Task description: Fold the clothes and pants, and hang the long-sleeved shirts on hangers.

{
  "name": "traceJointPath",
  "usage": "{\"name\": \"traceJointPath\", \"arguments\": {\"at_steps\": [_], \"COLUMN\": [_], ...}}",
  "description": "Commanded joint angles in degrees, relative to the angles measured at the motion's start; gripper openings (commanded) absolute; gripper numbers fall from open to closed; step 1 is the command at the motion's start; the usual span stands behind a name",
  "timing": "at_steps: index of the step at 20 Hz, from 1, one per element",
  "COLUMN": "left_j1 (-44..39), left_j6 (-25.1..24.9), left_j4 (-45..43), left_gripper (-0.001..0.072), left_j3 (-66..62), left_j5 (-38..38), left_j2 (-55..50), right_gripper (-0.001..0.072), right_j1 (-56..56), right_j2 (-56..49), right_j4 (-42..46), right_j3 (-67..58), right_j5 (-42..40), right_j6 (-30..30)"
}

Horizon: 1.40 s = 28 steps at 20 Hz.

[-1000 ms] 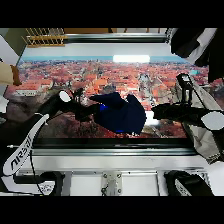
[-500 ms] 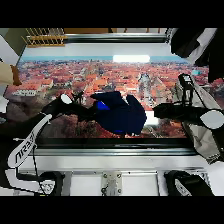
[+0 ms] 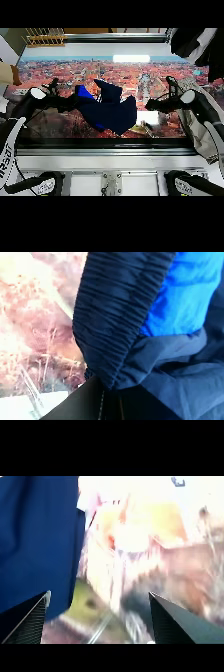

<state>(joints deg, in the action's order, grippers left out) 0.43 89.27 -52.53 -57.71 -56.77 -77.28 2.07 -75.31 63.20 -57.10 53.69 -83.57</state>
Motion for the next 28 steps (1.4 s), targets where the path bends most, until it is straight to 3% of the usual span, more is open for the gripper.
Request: {"name": "traceJointPath", "arguments": {"at_steps": [1, 3, 5, 8, 9, 10, 11, 14, 18, 23, 28], "left_j1": [0.85, 0.85, 0.85, 0.87, 0.87, 0.87, 0.9, 2.6, 5.07, 5.2, 5.14], "left_j6": [-0.37, -0.37, -0.37, -0.39, -0.39, -0.39, -0.39, -0.37, -0.39, -0.31, 6.69], "left_j4": [-0.5, -0.48, -0.48, -0.48, -0.48, -0.48, -0.52, -0.98, -4.02, -4.94, -4.92], "left_gripper": [0.0016, 0.0016, 0.0016, 0.0016, 0.0016, 0.0016, 0.0015, 0.0015, 0.0016, 0.0016, 0.0016], "left_j3": [0.04, 0.04, 0.04, 0.04, 0.02, 0.02, -0.02, -3.39, -15.74, -21.16, -12.41], "left_j5": [-0.09, -0.07, -0.02, -0.09, -0.17, -0.2, -0.15, -0.44, -6.14, -15.26, -24.63], "left_j2": [1.14, 1.16, 1.16, 1.16, 1.16, 1.18, 1.46, 5.77, 17.18, 31.89, 43.47], "right_gripper": [0.0677, 0.0675, 0.0592, 0.0365, 0.0243, 0.0069, 0.0002, 0.0002, 0.0001, 0.0001, 0.0001], "right_j1": [1.31, 3.43, 5.73, 7.76, 7.74, 7.67, 7.63, 7.58, 6.73, 5.95, 6.01], "right_j2": [-14.05, -18.99, -22.05, -23.39, -23.39, -23.28, -22.75, -16.09, 1.38, 21.53, 29.16], "right_j4": [-7.34, -11.39, -13.27, -13.33, -13.33, -13.14, -12.26, -2.4, 12.04, 12.74, 13.16], "right_j3": [-6.64, -9.57, -12.0, -13.86, -14.12, -14.38, -14.73, -17.97, -25.83, -26.71, -25.16], "right_j5": [-0.94, -0.96, -0.98, -2.64, -3.08, -3.13, -2.95, -1.68, 3.08, 9.62, 31.19], "right_j6": [3.82, 5.77, 6.93, 7.32, 7.32, 7.32, 7.3, 7.32, 7.3, 6.29, -2.71]}}
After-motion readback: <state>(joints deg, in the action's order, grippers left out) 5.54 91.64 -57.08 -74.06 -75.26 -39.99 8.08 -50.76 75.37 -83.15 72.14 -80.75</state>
